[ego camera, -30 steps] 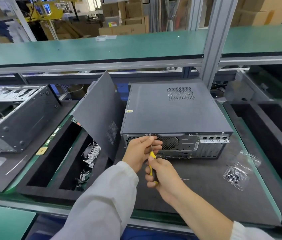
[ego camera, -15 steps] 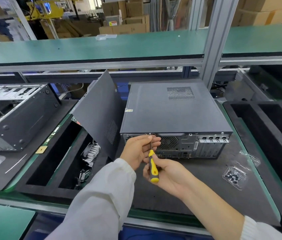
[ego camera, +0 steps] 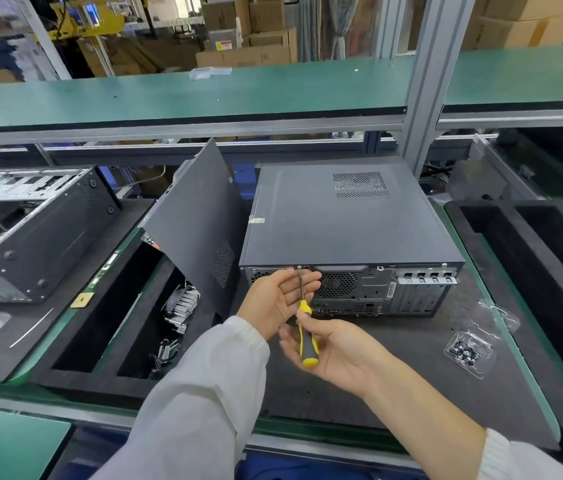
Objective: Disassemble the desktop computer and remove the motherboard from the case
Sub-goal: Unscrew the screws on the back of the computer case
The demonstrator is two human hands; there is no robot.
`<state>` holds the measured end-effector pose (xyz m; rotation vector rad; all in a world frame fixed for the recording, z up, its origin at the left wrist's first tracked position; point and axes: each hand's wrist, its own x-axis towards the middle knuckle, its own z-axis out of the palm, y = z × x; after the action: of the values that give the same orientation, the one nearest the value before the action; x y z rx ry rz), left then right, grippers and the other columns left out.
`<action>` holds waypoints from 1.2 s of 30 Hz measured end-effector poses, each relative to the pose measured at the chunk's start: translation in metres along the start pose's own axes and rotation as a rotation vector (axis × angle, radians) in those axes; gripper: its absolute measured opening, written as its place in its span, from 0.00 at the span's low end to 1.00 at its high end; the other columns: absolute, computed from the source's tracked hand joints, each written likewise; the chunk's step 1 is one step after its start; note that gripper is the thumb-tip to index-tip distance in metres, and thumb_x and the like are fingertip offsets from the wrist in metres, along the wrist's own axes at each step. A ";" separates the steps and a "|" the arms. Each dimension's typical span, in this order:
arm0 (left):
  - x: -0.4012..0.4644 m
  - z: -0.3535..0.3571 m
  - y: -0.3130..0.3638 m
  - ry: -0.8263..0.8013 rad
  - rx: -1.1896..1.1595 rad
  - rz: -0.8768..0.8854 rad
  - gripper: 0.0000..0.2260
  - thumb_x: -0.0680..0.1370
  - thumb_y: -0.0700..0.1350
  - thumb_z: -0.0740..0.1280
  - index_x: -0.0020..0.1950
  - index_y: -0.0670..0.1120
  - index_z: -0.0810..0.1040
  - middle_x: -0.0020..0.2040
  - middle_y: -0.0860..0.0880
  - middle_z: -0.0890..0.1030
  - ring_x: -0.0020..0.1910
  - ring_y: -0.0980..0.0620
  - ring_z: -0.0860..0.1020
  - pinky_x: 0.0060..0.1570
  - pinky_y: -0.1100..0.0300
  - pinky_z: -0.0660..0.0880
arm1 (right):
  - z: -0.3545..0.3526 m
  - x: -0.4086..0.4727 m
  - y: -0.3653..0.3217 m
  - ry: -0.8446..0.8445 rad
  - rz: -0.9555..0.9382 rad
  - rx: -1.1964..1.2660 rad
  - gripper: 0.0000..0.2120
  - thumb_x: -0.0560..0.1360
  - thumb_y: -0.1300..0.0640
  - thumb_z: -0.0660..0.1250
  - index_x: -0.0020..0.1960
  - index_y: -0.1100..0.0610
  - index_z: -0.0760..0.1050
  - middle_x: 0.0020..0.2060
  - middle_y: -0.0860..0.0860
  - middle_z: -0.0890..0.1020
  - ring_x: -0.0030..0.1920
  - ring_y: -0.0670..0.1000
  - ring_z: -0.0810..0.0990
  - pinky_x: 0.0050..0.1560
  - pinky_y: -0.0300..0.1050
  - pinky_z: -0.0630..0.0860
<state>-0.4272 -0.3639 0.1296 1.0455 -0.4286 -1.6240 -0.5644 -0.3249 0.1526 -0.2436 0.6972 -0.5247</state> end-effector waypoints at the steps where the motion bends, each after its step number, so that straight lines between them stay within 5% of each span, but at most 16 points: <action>1: 0.000 0.000 0.000 0.002 0.001 -0.001 0.13 0.82 0.42 0.57 0.55 0.37 0.78 0.50 0.42 0.85 0.43 0.50 0.84 0.38 0.61 0.80 | 0.002 0.000 0.001 0.015 0.000 -0.029 0.03 0.77 0.64 0.64 0.48 0.64 0.74 0.42 0.58 0.77 0.30 0.49 0.77 0.29 0.41 0.78; 5: 0.000 0.000 0.001 -0.006 -0.018 0.003 0.13 0.82 0.42 0.57 0.56 0.36 0.77 0.51 0.41 0.84 0.44 0.50 0.84 0.40 0.60 0.80 | 0.000 0.001 -0.001 0.013 -0.007 0.016 0.08 0.79 0.56 0.60 0.46 0.60 0.70 0.32 0.53 0.72 0.26 0.46 0.67 0.24 0.36 0.68; 11: -0.002 0.003 0.002 0.016 -0.043 -0.031 0.13 0.81 0.41 0.57 0.55 0.35 0.77 0.49 0.41 0.84 0.41 0.50 0.84 0.38 0.61 0.81 | -0.002 0.001 -0.001 -0.058 -0.044 0.072 0.09 0.79 0.64 0.61 0.49 0.69 0.77 0.41 0.62 0.80 0.41 0.58 0.81 0.41 0.54 0.82; 13: -0.002 0.003 0.003 0.009 -0.040 -0.027 0.13 0.81 0.41 0.57 0.55 0.35 0.77 0.49 0.41 0.84 0.41 0.51 0.84 0.39 0.61 0.80 | 0.001 0.000 0.000 -0.015 -0.024 -0.012 0.06 0.75 0.63 0.66 0.46 0.66 0.78 0.40 0.61 0.80 0.34 0.54 0.81 0.32 0.48 0.81; 16: -0.002 0.003 0.002 0.008 -0.039 -0.018 0.13 0.81 0.41 0.57 0.55 0.36 0.77 0.49 0.41 0.84 0.43 0.50 0.84 0.40 0.60 0.81 | -0.003 0.002 -0.002 0.031 -0.007 -0.033 0.07 0.76 0.58 0.66 0.46 0.62 0.73 0.33 0.55 0.76 0.25 0.46 0.69 0.24 0.37 0.71; 20: -0.002 0.002 0.000 0.011 -0.074 -0.037 0.13 0.81 0.42 0.58 0.57 0.35 0.77 0.52 0.40 0.84 0.44 0.49 0.84 0.42 0.59 0.82 | -0.009 0.000 0.000 -0.008 -0.018 0.044 0.11 0.82 0.59 0.55 0.54 0.65 0.72 0.36 0.58 0.76 0.34 0.51 0.74 0.34 0.45 0.77; 23: -0.002 0.002 0.001 0.009 -0.084 -0.041 0.13 0.81 0.41 0.57 0.56 0.35 0.77 0.51 0.40 0.84 0.44 0.49 0.84 0.41 0.60 0.82 | -0.006 -0.002 0.003 -0.043 -0.037 0.042 0.09 0.79 0.64 0.59 0.51 0.68 0.76 0.40 0.61 0.80 0.41 0.56 0.80 0.45 0.54 0.81; 28: -0.002 0.002 0.002 0.005 -0.084 -0.041 0.13 0.82 0.42 0.57 0.58 0.35 0.76 0.51 0.40 0.84 0.44 0.49 0.84 0.40 0.59 0.81 | -0.003 0.001 0.002 0.015 -0.021 -0.015 0.07 0.75 0.60 0.65 0.49 0.63 0.72 0.32 0.55 0.75 0.26 0.46 0.69 0.25 0.37 0.72; 32: -0.003 0.002 0.001 0.010 -0.062 -0.042 0.13 0.82 0.43 0.57 0.56 0.36 0.78 0.52 0.41 0.84 0.44 0.49 0.84 0.43 0.59 0.81 | -0.010 0.002 0.003 -0.024 -0.019 0.043 0.12 0.82 0.58 0.55 0.55 0.65 0.72 0.36 0.58 0.77 0.34 0.53 0.75 0.37 0.48 0.77; 36: -0.002 0.002 0.001 0.003 -0.053 -0.036 0.13 0.82 0.42 0.57 0.55 0.36 0.78 0.50 0.41 0.84 0.43 0.49 0.84 0.40 0.60 0.81 | -0.006 -0.001 0.000 -0.047 0.000 -0.017 0.07 0.78 0.63 0.62 0.50 0.68 0.75 0.41 0.62 0.81 0.41 0.58 0.82 0.42 0.52 0.82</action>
<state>-0.4283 -0.3630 0.1321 1.0208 -0.3648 -1.6573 -0.5689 -0.3249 0.1489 -0.2715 0.6563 -0.5119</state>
